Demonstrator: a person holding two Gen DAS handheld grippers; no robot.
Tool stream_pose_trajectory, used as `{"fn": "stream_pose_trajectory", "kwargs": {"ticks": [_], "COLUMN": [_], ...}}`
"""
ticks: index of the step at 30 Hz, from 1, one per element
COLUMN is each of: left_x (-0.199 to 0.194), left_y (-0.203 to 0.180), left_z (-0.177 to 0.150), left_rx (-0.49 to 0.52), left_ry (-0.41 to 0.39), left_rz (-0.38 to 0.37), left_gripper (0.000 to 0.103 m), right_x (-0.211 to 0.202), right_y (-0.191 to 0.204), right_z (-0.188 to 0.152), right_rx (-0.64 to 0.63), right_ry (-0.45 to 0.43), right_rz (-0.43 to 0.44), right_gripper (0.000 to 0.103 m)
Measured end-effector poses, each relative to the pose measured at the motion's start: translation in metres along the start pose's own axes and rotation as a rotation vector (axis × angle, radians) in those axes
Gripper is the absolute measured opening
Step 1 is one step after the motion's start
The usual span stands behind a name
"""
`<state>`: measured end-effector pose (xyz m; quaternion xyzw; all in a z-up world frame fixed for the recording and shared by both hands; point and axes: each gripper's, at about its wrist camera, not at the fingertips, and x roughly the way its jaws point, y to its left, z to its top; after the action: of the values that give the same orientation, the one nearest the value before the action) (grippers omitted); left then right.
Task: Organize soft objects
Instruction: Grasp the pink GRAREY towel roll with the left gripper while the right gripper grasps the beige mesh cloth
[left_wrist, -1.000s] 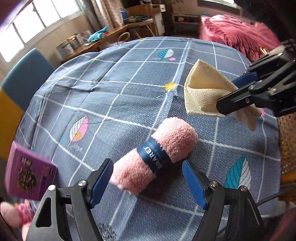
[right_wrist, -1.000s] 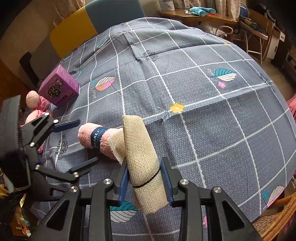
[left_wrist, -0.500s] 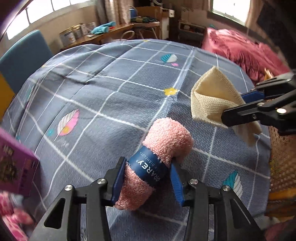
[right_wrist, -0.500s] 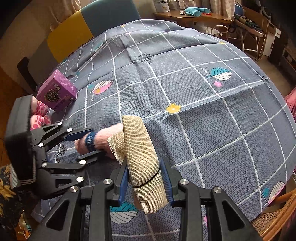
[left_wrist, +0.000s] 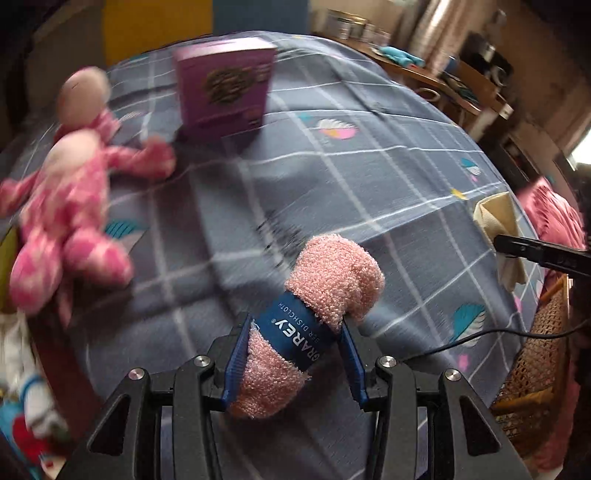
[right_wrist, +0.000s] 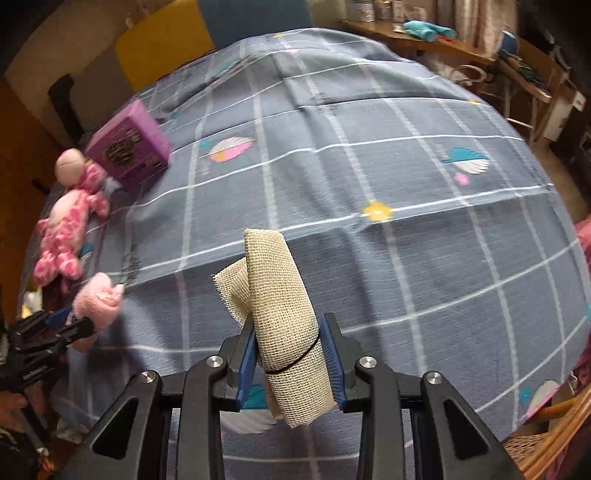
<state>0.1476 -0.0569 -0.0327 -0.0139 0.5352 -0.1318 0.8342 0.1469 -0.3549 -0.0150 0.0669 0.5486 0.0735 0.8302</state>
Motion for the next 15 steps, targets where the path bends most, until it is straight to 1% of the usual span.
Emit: {"fn": "stream_pose_trajectory", "kwargs": {"ticks": [2, 4, 6, 7, 8, 10, 13, 15], "left_x": [-0.001, 0.0, 0.001, 0.0, 0.001, 0.002, 0.007, 0.011], "left_y": [0.008, 0.008, 0.004, 0.002, -0.001, -0.002, -0.003, -0.001], "left_z": [-0.013, -0.021, -0.025, -0.025, -0.025, -0.026, -0.025, -0.024], "left_rx": [-0.046, -0.053, -0.017, -0.004, 0.015, 0.043, 0.084, 0.107], "left_ry": [-0.002, -0.016, -0.038, -0.051, -0.059, -0.058, -0.054, -0.044], "left_rz": [0.013, 0.038, 0.044, 0.047, 0.04, 0.026, 0.007, -0.009], "left_gripper": [0.048, 0.051, 0.052, 0.056, 0.062, 0.064, 0.066, 0.066], "right_x": [0.006, 0.017, 0.031, 0.038, 0.044, 0.058, 0.074, 0.074], "right_y": [0.022, 0.046, 0.066, 0.075, 0.082, 0.089, 0.087, 0.084], "right_z": [0.0, 0.002, 0.004, 0.005, 0.007, 0.009, 0.008, 0.009], "right_rx": [-0.047, -0.081, -0.112, -0.126, -0.136, -0.137, -0.126, -0.122], "right_ry": [0.015, 0.041, 0.063, 0.07, 0.071, 0.079, 0.096, 0.088], "right_rz": [0.015, 0.037, 0.04, 0.035, 0.026, 0.012, 0.005, 0.015], "right_gripper": [0.032, 0.032, 0.032, 0.032, 0.032, 0.032, 0.033, 0.033]}}
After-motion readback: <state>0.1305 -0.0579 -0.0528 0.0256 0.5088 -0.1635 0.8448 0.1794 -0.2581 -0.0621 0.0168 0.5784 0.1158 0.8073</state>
